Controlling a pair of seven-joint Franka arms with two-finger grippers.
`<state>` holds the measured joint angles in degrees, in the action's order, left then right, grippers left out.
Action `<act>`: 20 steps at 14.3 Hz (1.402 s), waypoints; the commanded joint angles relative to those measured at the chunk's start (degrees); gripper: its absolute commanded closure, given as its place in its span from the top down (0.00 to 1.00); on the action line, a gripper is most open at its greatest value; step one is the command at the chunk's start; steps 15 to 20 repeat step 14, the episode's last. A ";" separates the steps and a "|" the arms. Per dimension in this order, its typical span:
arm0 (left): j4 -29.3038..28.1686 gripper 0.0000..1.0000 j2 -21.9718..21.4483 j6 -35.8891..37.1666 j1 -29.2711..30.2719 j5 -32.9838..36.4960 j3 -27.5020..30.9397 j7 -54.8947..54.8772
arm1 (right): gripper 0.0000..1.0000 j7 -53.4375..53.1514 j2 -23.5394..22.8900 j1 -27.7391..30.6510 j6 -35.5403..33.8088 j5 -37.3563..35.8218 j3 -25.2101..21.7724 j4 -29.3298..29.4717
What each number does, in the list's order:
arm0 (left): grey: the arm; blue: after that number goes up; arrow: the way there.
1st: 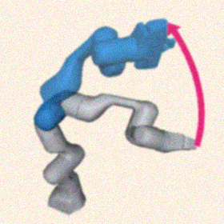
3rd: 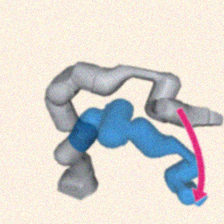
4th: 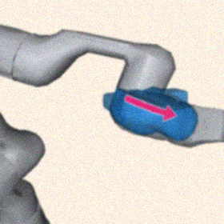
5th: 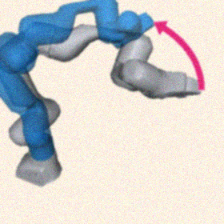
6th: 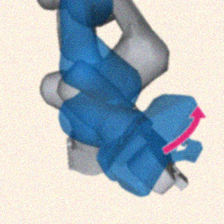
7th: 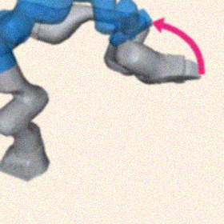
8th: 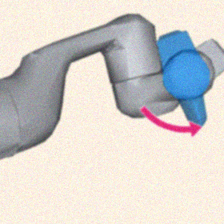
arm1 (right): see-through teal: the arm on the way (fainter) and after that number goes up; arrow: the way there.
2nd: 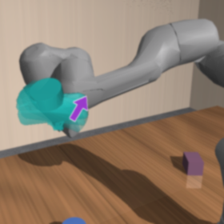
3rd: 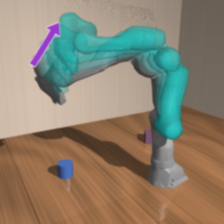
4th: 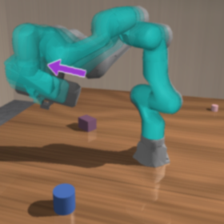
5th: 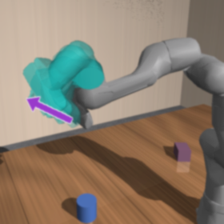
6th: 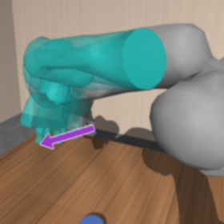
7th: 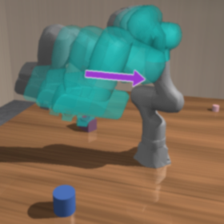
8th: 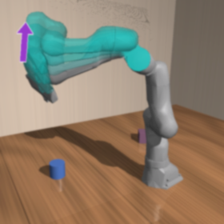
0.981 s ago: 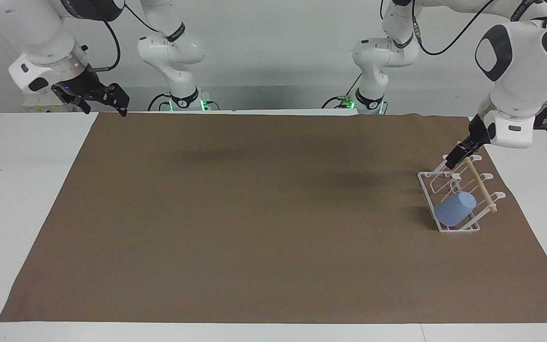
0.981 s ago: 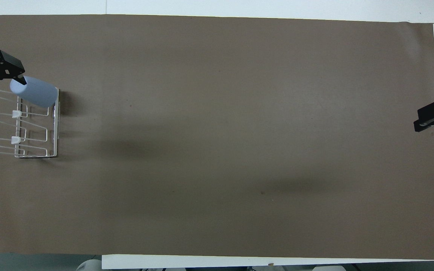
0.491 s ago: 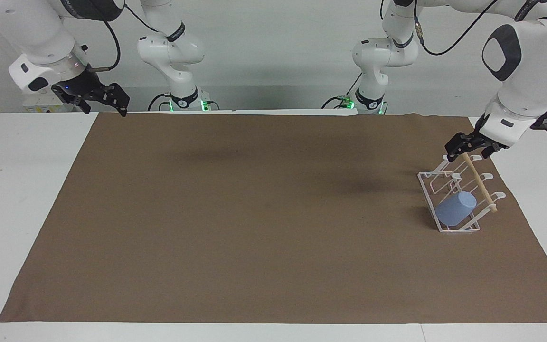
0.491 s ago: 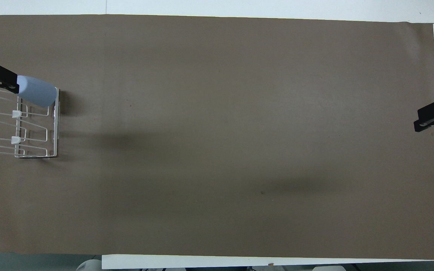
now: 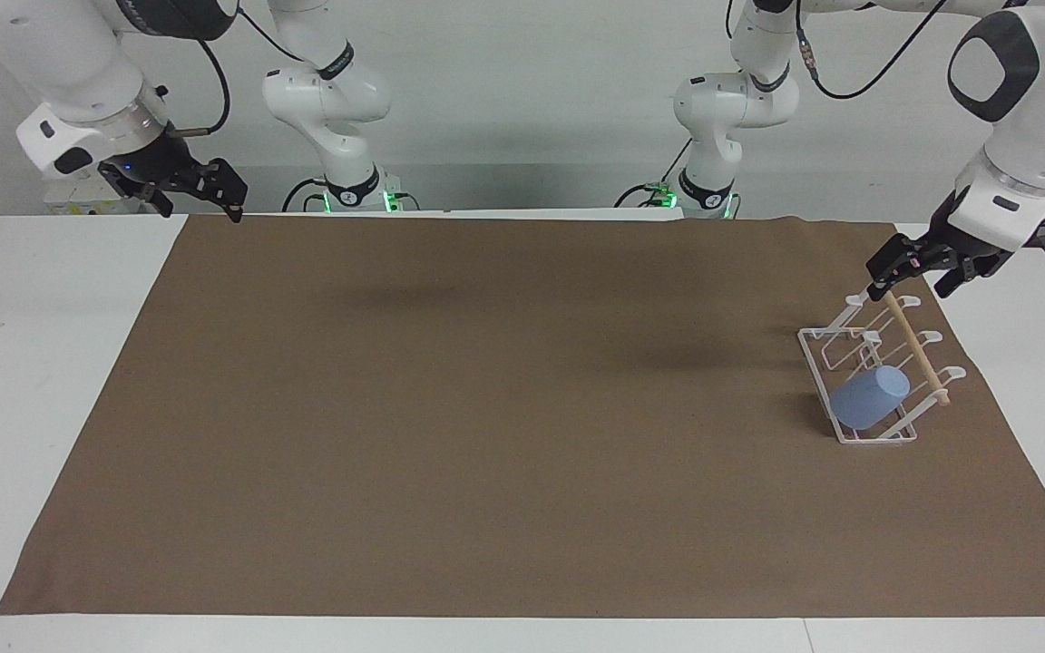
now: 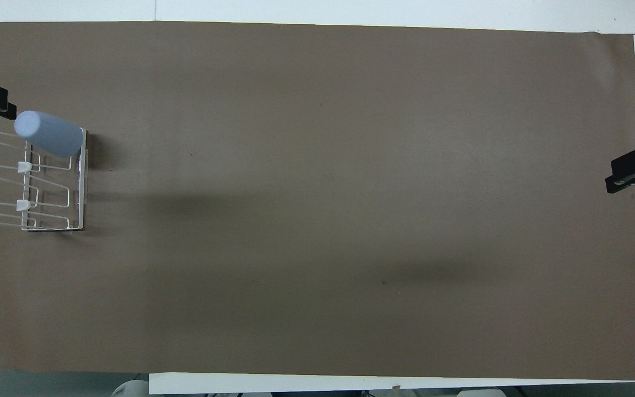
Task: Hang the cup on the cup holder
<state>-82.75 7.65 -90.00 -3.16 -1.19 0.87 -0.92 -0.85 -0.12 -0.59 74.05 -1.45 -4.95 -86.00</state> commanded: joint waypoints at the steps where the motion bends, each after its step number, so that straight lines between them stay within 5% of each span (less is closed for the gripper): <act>1: -2.14 1.00 -1.93 1.32 0.18 -0.92 0.09 0.99 | 0.99 1.38 1.35 0.24 0.83 0.04 0.12 -1.80; 6: -7.77 1.00 -6.76 0.80 -0.09 -0.83 -0.08 3.56 | 0.99 1.38 1.35 0.24 0.83 0.04 0.12 -1.80; 20: -7.95 1.00 -8.00 2.29 -0.09 -0.83 -0.43 3.73 | 0.99 1.38 1.35 0.24 0.83 0.04 0.12 -1.80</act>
